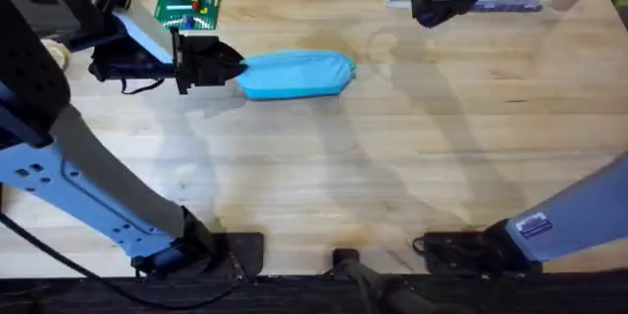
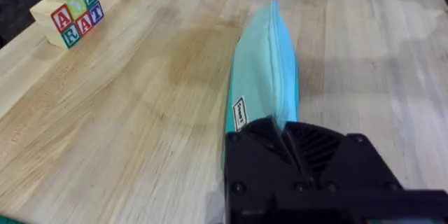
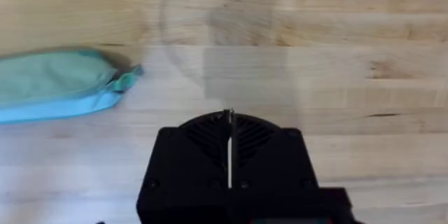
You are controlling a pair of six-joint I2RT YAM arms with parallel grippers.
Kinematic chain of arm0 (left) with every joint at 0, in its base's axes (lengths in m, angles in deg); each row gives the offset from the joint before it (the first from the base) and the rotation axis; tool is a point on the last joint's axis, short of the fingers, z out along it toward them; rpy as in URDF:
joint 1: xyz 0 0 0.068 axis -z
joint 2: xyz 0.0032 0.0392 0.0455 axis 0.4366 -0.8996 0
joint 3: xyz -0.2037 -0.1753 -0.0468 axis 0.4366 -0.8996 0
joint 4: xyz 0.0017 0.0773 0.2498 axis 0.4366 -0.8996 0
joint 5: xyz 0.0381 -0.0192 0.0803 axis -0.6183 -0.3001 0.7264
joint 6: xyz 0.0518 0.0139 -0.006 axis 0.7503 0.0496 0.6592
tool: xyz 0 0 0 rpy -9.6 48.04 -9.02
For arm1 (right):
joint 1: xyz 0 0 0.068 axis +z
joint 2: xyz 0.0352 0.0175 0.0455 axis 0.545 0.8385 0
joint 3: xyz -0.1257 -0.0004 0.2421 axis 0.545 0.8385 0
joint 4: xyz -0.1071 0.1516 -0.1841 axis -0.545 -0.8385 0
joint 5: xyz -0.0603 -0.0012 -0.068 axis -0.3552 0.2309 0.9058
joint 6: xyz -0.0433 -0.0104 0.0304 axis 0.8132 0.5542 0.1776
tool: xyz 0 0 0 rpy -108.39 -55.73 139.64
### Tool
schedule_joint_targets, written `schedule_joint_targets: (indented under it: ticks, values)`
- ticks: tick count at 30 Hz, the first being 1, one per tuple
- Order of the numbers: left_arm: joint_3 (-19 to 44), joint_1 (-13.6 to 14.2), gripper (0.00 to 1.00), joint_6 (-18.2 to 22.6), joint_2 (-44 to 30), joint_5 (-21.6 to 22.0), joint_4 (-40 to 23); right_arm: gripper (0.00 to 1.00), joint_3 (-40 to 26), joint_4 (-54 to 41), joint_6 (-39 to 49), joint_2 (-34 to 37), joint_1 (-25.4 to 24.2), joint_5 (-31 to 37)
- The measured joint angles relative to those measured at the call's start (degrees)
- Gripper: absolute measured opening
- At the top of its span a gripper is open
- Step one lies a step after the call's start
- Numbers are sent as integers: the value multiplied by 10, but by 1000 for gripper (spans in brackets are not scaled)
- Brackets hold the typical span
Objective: Unzip the bag, pick up the pens from the table one at a time and place them inside, then zip the bag closed.
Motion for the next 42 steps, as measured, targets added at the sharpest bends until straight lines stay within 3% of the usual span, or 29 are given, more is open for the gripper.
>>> schedule_joint_targets:
  ticks: [4, 13, 21, 23, 28, 29, 42]
  values:
    - [0, 0, 41, 0, 0, 0, 0, 32, 0, -11, 4, -52, 42, 0]
    - [0, 0, 41, 0, 0, 0, 0, 34, 5, -29, 4, -127, 53, -38]
    - [0, 0, 41, 0, 0, 0, 0, 55, 145, 41, 0, -209, 53, -80]
    - [0, 0, 41, 0, 0, 0, 0, 191, 184, 59, -4, -231, 53, -95]
    - [0, 0, 41, 0, 0, 0, 0, 907, 236, 66, -5, -285, 53, -121]
    - [0, 0, 41, 0, 0, 0, 0, 969, 239, 66, -5, -294, 54, -123]
    - [0, 0, 41, 0, 0, 0, 0, 996, 240, 65, -5, -341, 113, -136]
